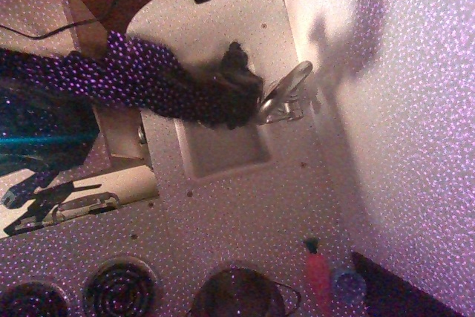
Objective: Turn faucet right
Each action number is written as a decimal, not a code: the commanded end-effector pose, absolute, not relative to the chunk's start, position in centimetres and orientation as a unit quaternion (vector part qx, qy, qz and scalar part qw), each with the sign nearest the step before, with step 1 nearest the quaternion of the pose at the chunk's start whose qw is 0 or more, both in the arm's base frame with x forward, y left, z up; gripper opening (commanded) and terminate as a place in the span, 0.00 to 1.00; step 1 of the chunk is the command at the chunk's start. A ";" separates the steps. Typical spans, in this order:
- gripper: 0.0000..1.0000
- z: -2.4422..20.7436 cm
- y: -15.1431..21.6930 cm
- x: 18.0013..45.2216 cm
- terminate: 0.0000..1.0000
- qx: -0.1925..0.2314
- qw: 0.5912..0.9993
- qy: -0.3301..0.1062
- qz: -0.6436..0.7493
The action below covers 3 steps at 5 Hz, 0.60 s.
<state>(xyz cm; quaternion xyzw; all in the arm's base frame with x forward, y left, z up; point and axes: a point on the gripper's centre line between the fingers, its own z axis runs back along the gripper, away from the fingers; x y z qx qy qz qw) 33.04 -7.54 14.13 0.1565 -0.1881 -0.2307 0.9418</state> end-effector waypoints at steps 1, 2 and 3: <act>1.00 18.1 -11.3 34.8 0.00 0.127 0.922 -0.253 -0.264; 1.00 18.1 -12.6 34.9 0.00 0.126 0.917 -0.255 -0.279; 1.00 17.1 -13.7 34.4 0.00 0.118 0.918 -0.247 -0.287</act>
